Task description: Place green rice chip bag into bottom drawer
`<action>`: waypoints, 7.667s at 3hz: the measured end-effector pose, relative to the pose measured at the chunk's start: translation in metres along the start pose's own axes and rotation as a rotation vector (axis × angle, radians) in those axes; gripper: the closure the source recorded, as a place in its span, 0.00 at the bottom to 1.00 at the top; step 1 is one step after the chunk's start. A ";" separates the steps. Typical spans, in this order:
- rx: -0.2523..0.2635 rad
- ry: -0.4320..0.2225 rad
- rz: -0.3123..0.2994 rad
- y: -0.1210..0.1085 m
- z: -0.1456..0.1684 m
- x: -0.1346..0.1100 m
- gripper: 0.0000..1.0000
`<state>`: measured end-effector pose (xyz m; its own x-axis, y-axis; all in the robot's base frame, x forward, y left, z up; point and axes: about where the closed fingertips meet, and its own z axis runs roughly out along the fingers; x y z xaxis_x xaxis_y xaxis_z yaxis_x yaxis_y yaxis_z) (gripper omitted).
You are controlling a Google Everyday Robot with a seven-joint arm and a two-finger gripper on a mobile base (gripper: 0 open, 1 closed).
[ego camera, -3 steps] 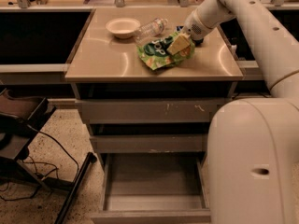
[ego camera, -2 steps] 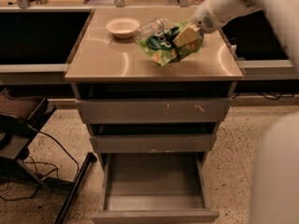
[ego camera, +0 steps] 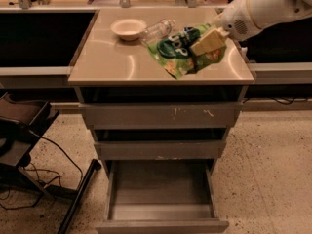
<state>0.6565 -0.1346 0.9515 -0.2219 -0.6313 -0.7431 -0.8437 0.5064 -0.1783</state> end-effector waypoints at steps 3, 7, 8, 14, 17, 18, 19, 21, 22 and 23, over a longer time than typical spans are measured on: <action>0.011 -0.051 -0.113 0.080 -0.023 0.000 1.00; -0.016 -0.058 0.013 0.153 0.031 0.127 1.00; -0.067 -0.095 0.183 0.182 0.110 0.207 1.00; -0.079 0.049 0.513 0.209 0.320 0.413 1.00; 0.094 -0.020 0.708 0.183 0.371 0.531 1.00; 0.109 0.012 0.730 0.187 0.396 0.563 1.00; 0.092 0.072 0.728 0.190 0.429 0.587 1.00; 0.056 0.148 0.705 0.198 0.466 0.610 1.00; 0.056 0.148 0.704 0.198 0.467 0.609 0.81; 0.056 0.148 0.704 0.198 0.467 0.609 0.58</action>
Offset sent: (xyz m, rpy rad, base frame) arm -0.1030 0.0248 -0.0542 -0.0966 0.0315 0.1037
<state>0.5823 -0.1446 0.1620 -0.7710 -0.2155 -0.5993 -0.4510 0.8491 0.2749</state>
